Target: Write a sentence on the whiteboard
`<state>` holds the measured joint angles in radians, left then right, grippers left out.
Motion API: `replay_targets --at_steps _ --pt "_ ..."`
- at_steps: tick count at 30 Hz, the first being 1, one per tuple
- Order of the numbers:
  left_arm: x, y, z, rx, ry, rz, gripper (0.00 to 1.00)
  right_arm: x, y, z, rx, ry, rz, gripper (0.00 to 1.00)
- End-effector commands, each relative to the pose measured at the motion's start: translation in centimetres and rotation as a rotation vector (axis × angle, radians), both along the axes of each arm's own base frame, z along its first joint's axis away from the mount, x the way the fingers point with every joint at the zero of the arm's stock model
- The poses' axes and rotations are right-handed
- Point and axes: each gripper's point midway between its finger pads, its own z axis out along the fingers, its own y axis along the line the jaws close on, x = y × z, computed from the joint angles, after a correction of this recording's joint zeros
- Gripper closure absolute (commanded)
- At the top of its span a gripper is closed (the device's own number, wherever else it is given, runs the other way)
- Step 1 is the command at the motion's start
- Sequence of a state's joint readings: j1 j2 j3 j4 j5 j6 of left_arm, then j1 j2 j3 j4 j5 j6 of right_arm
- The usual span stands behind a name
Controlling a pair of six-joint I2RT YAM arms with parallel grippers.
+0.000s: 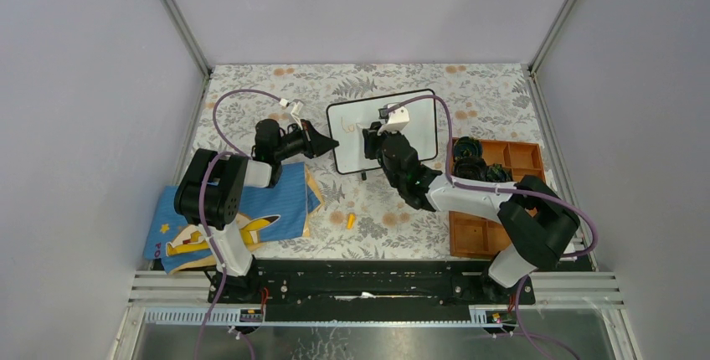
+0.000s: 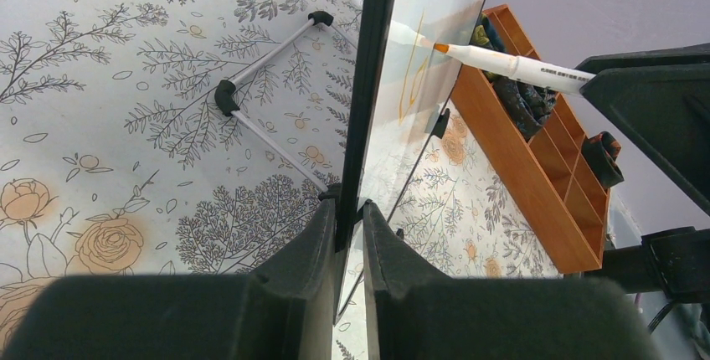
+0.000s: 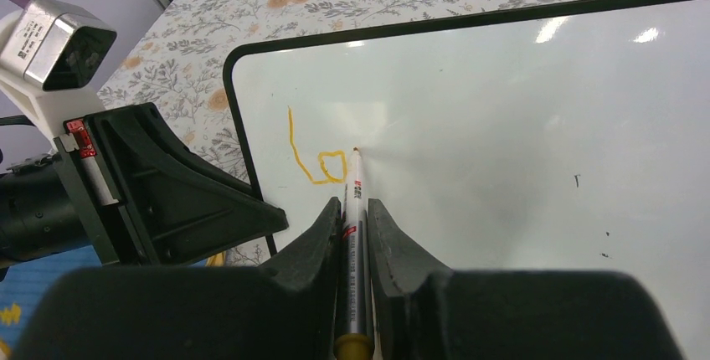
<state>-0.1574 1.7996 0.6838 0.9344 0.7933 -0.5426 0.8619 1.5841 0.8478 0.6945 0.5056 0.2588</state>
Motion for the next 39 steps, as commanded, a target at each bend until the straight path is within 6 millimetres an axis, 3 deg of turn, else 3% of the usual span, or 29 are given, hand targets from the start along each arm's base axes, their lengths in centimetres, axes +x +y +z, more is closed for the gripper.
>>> replay_targets --at_steps 1,16,39 --pt "-0.1 -0.1 -0.5 0.025 0.006 0.005 0.99 0.9 -0.1 1.9 0.058 -0.039 -0.024 1.0" --pt "-0.1 -0.1 -0.6 0.028 0.009 0.004 1.0 -0.3 -2.0 -0.6 0.025 0.006 -0.052 1.0" --pt "-0.3 -0.3 -0.7 0.038 0.006 -0.006 1.0 1.2 -1.6 2.2 0.023 -0.046 -0.077 1.0"
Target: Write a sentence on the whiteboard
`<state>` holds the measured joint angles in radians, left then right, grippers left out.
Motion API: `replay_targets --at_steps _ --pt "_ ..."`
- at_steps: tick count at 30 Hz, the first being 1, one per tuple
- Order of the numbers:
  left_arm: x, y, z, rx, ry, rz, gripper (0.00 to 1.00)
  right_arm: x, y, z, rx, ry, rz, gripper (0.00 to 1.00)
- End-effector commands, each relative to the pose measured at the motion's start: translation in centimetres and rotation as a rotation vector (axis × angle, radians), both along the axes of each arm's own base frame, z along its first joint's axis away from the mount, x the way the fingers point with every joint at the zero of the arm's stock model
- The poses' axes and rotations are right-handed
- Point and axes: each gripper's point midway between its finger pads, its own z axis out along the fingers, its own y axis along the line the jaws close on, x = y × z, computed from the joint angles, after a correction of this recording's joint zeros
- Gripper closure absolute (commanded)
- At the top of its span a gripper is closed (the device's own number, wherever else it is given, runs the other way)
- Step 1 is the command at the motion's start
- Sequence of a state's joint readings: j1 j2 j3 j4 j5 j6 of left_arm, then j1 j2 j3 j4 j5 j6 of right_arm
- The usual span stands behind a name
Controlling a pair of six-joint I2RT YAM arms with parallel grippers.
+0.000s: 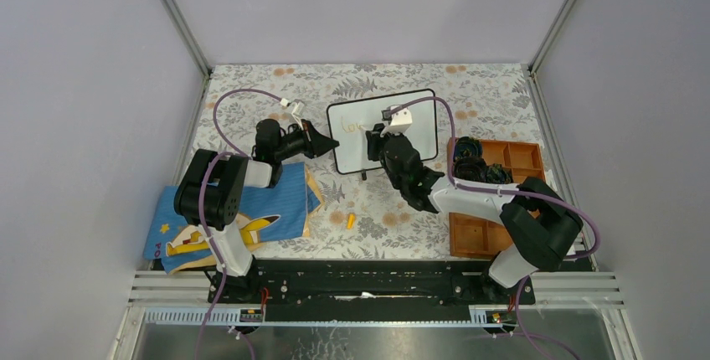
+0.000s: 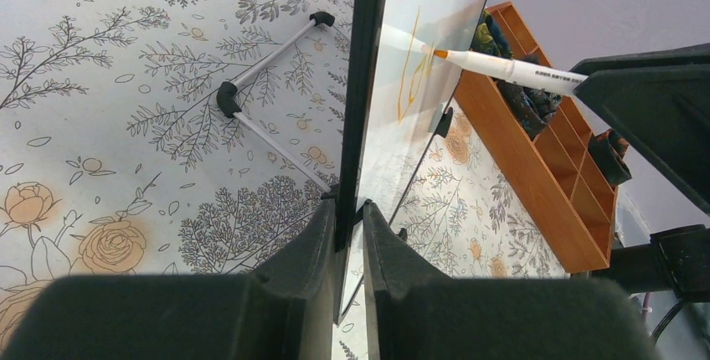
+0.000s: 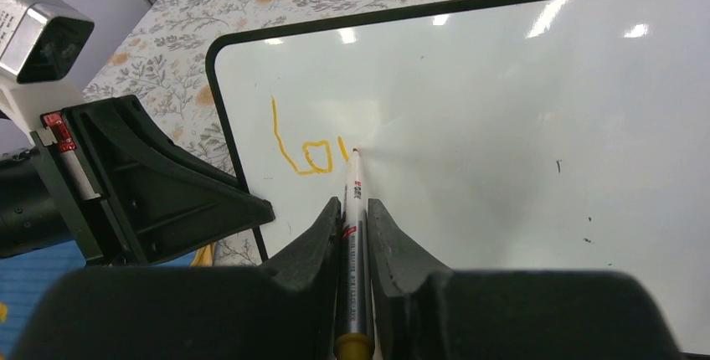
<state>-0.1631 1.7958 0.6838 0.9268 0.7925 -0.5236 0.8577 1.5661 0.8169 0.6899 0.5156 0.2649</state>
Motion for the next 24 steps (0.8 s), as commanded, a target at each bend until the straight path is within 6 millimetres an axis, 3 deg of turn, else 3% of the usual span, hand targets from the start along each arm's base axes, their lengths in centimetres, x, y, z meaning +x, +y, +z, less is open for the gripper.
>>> replay_targets --at_steps 1,10,17,24 --pt "-0.2 -0.2 -0.7 0.027 0.019 0.002 1.0 1.6 -0.8 2.8 0.029 -0.059 -0.063 1.0" --pt "-0.2 -0.2 -0.7 0.029 0.018 0.002 1.0 2.3 -1.3 3.3 0.03 -0.07 -0.075 1.0" --pt "-0.2 -0.1 -0.8 0.03 0.02 0.005 1.0 0.9 -1.5 3.8 0.072 -0.081 -0.028 1.0" --pt "-0.1 -0.1 -0.7 0.03 0.019 0.007 1.0 0.0 -1.8 2.7 0.083 -0.048 -0.012 1.0"
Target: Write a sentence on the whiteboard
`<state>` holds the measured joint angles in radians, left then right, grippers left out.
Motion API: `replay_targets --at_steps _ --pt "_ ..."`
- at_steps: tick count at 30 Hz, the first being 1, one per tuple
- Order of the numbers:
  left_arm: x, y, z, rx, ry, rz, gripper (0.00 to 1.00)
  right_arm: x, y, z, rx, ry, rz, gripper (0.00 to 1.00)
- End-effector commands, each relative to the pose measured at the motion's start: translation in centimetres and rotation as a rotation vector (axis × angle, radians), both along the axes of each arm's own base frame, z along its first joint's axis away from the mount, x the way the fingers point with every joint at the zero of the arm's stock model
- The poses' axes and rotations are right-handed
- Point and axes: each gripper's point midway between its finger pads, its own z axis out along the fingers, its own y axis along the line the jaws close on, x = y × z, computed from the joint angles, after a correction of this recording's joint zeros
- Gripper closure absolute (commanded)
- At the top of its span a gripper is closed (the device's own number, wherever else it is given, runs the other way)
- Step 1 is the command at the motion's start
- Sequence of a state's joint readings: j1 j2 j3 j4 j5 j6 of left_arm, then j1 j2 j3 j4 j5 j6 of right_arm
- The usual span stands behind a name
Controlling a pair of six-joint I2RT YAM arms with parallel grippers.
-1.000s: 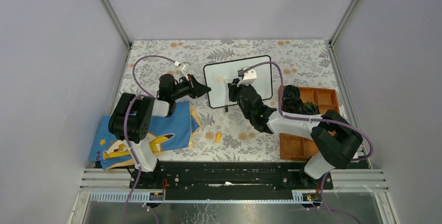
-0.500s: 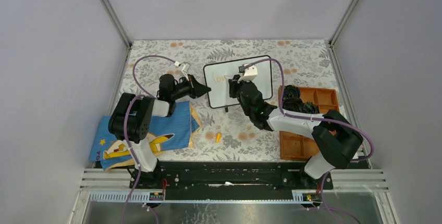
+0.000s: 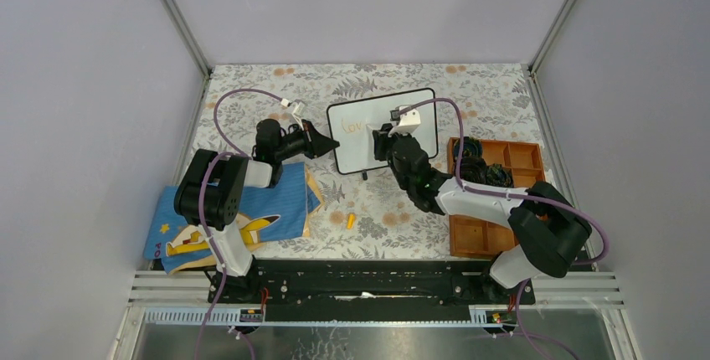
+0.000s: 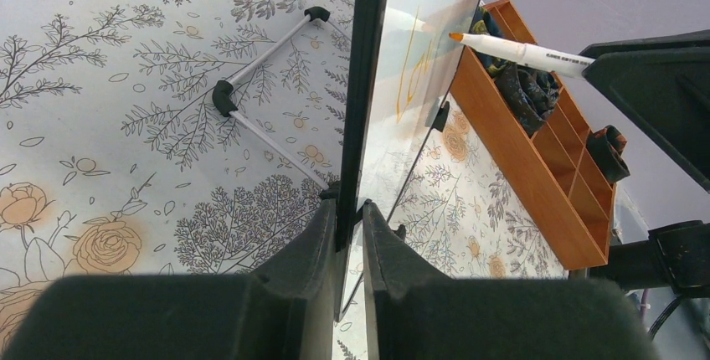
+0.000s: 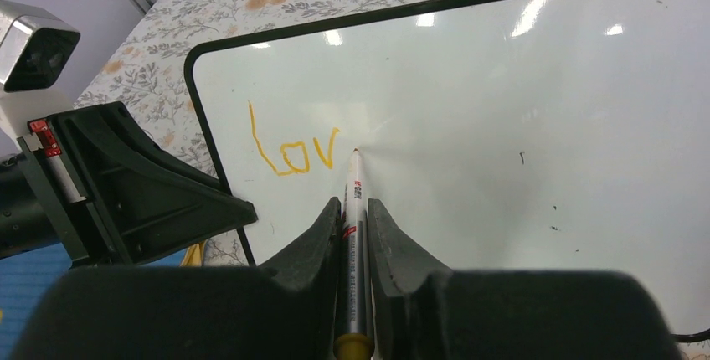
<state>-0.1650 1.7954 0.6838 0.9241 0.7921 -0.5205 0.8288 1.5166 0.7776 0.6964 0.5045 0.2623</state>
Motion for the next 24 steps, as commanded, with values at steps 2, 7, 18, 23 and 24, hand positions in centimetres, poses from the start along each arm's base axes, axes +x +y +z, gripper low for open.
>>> replay_targets --at_steps 2,7,18,23,24 --pt "-0.1 0.0 -0.7 0.03 0.018 0.009 1.0 -0.1 0.0 1.9 0.075 -0.029 0.013 1.0" --pt "-0.2 -0.1 -0.7 0.032 0.017 0.008 1.0 0.0 0.2 2.2 0.092 -0.034 0.015 1.0" --pt "-0.1 0.0 -0.7 0.033 0.016 0.01 1.0 0.4 0.5 3.5 0.111 -0.065 0.012 1.0" --pt "-0.1 -0.1 -0.7 0.035 0.015 0.01 1.0 0.8 0.4 3.1 0.1 -0.057 -0.009 1.0" --pt "-0.1 -0.1 -0.7 0.035 0.015 0.01 1.0 0.8 0.4 3.0 0.1 -0.057 -0.01 1.0"
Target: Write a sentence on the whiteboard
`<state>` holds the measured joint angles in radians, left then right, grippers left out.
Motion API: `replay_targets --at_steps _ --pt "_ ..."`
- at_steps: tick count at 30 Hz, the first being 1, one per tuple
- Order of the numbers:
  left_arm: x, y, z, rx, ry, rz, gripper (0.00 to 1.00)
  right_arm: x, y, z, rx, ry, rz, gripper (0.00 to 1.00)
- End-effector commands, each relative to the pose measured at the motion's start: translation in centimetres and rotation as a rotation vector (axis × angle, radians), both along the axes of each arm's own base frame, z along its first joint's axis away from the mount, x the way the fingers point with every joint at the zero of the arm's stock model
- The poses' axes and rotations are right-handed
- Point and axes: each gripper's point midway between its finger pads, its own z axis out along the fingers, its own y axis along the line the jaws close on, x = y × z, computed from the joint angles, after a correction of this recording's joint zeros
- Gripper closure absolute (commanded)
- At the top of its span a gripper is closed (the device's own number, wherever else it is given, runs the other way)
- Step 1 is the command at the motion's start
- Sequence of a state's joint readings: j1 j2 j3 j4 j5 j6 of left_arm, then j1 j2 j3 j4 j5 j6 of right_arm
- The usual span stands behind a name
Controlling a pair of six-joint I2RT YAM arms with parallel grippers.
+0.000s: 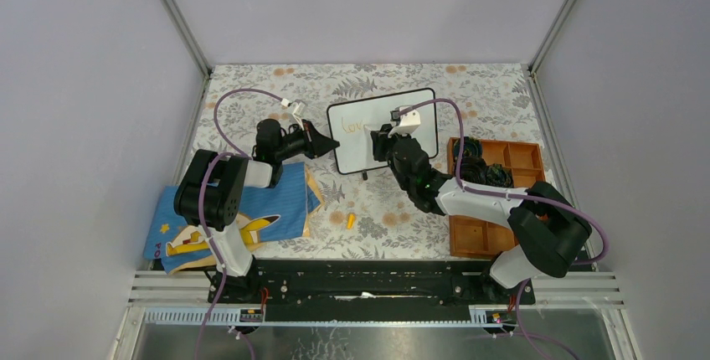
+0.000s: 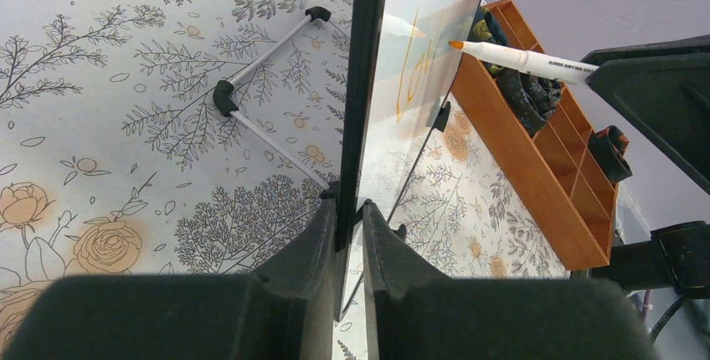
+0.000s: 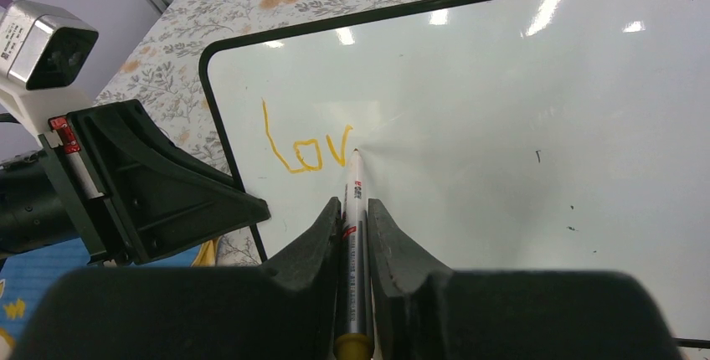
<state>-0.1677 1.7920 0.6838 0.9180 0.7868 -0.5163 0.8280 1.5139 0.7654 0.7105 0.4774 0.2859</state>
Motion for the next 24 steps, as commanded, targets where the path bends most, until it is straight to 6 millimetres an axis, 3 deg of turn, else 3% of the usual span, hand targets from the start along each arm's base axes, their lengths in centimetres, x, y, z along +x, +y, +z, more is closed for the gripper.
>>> replay_targets --at_steps 1,24 --pt "-0.2 0.0 -0.8 0.031 0.018 0.007 1.0 1.2 0.0 3.1 0.07 -0.063 -0.037 1.0" --pt "-0.1 0.0 -0.8 0.034 0.016 0.007 1.0 2.4 -2.0 2.2 0.038 -0.043 -0.113 1.0"
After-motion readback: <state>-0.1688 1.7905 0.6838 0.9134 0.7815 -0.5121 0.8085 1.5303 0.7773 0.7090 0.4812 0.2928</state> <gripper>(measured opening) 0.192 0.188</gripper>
